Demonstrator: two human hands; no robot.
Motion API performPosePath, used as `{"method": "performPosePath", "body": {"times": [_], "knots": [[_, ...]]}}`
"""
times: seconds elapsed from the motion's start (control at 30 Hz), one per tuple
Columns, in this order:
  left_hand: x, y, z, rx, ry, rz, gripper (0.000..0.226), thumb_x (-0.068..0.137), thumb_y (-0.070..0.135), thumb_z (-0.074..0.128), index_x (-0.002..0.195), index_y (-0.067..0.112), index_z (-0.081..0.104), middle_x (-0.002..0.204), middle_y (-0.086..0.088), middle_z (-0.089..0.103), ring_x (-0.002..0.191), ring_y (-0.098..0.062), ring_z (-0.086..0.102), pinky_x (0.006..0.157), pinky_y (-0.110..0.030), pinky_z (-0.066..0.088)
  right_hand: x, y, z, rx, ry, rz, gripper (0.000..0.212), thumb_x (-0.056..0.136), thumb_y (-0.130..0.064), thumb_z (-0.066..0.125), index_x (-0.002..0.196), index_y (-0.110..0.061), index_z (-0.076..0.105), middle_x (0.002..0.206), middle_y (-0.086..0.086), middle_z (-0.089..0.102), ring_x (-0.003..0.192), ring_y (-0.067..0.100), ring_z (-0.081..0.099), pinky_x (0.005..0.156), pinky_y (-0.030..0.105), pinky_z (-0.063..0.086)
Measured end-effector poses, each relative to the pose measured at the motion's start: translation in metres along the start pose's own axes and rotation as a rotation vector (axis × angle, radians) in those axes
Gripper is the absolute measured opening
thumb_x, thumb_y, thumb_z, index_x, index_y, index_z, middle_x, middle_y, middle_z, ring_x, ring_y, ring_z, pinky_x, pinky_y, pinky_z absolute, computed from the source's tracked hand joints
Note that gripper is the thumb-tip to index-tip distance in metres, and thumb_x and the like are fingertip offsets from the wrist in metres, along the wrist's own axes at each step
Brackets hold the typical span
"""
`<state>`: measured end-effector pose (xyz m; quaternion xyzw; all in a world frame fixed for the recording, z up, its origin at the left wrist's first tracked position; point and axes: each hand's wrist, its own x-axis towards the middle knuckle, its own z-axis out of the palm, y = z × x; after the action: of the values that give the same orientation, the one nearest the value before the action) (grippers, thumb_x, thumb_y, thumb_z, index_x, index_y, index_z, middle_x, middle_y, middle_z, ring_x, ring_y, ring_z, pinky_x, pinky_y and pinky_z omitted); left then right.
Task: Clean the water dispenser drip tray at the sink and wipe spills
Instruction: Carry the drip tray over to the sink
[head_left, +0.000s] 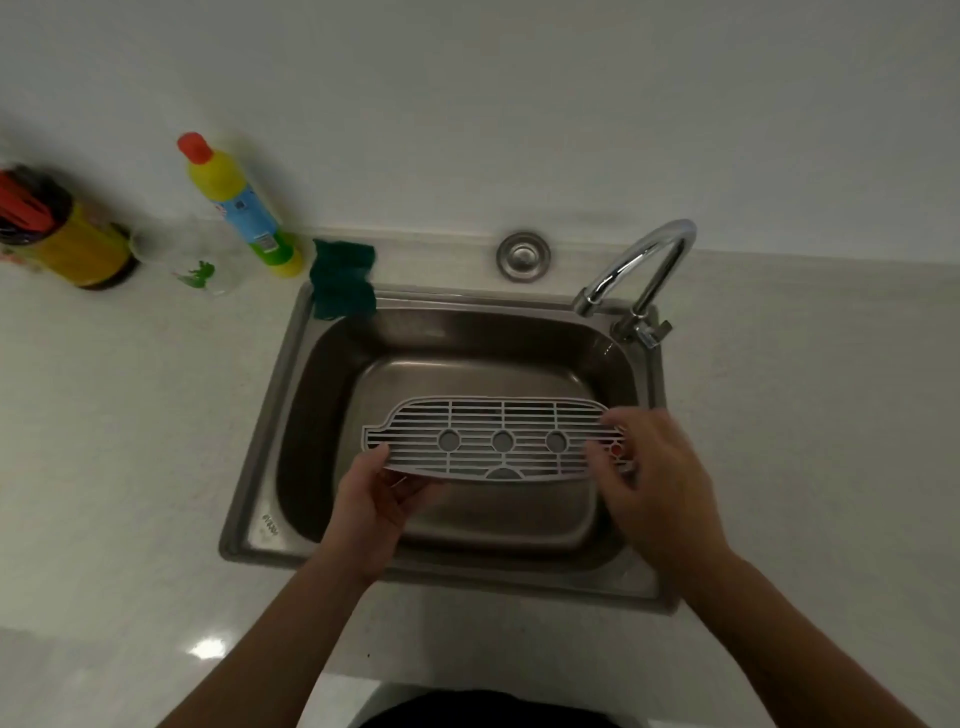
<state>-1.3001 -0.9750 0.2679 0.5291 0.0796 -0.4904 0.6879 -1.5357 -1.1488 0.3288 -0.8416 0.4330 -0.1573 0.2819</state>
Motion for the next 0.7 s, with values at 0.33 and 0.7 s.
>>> {"method": "performPosePath", "body": {"times": [0.33, 0.7], "knots": [[0.049, 0.018, 0.007, 0.034, -0.017, -0.059, 0.031, 0.091, 0.029, 0.059, 0.110, 0.015, 0.080, 0.116, -0.018, 0.077, 0.102, -0.031, 0.076, 0.089, -0.046, 0.063, 0.074, -0.031, 0.054, -0.391, -0.399, -0.347, 0.048, 0.094, -0.067, 0.039, 0.119, -0.035, 0.064, 0.095, -0.007, 0.066, 0.081, 0.011, 0.057, 0.073, 0.034, 0.049], [0.087, 0.025, -0.002, 0.020, -0.071, -0.091, 0.035, 0.095, 0.031, 0.054, 0.112, 0.018, 0.081, 0.116, -0.013, 0.078, 0.105, -0.027, 0.076, 0.080, -0.037, 0.063, 0.114, -0.036, 0.070, -0.512, -0.434, -0.506, 0.041, 0.096, -0.062, 0.048, 0.110, -0.028, 0.066, 0.098, 0.000, 0.067, 0.080, 0.018, 0.061, 0.073, 0.037, 0.050]]}}
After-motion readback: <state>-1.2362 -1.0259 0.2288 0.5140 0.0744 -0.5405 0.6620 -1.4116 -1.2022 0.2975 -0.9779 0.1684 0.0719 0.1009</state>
